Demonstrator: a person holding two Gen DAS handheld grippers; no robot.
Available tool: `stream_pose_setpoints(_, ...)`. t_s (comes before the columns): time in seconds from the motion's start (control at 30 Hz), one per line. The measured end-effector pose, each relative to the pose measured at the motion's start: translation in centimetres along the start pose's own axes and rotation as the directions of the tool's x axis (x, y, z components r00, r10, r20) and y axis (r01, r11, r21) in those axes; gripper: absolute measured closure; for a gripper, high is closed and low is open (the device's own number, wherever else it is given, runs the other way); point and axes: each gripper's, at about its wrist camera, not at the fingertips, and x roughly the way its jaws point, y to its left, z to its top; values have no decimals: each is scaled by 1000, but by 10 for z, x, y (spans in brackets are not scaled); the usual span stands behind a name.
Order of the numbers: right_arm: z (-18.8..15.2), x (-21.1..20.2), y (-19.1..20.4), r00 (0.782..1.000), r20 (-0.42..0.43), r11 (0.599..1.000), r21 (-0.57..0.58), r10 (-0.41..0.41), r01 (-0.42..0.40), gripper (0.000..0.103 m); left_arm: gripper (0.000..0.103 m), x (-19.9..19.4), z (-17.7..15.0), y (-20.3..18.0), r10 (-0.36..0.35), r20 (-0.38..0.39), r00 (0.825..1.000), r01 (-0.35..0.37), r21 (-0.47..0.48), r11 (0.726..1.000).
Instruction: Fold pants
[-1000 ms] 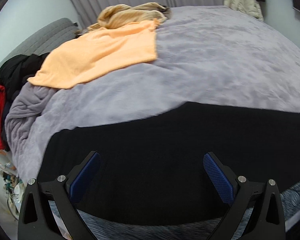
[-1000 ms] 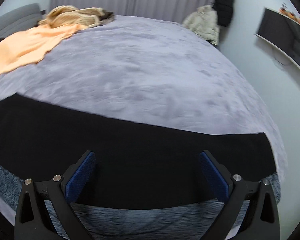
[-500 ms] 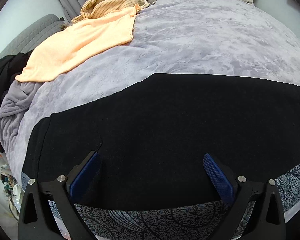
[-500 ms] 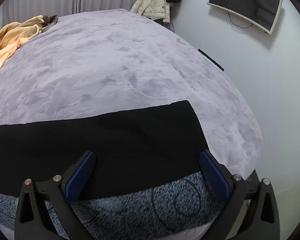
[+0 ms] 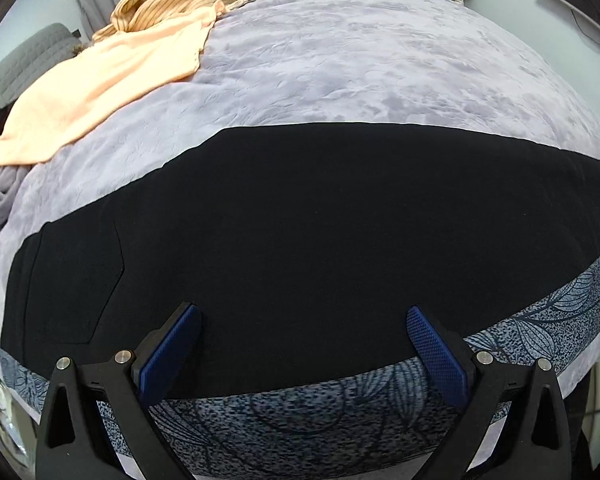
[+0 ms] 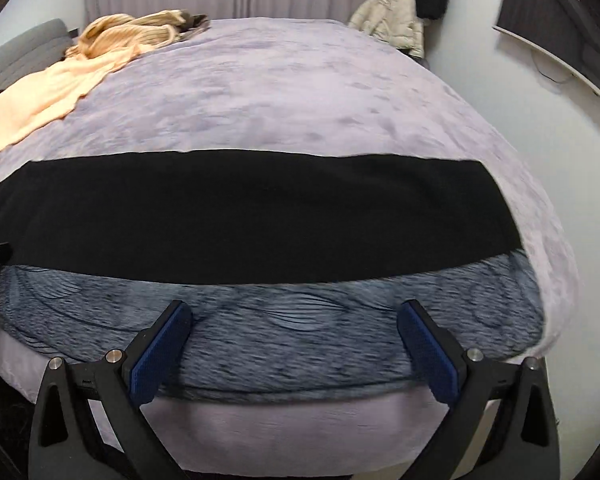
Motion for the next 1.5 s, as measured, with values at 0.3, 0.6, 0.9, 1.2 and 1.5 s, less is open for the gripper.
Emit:
stream_pose_setpoints(0.3,11,-12,-30,1000,24,997,79,10,-12,0,0,-11,9,-15,-24,5,1000,24,19,1000)
stream_pose_setpoints(0.6,52,32,24,998,-57,1000,-6,-2,1,0,0,13,48,-76,-198,-64,978,199,7,980)
stream_pose_setpoints(0.9,57,47,24,997,-70,1000,-23,-21,19,0,0,21,44,-95,-116,-30,993,117,63,991)
stream_pose_setpoints(1.2,52,41,14,996,-78,998,-46,-35,31,0,0,17,44,-82,-104,-35,994,107,83,991)
stream_pose_setpoints(1.5,-7,-23,-59,997,16,982,173,79,-81,0,0,-10,22,-64,-180,-42,983,183,69,981)
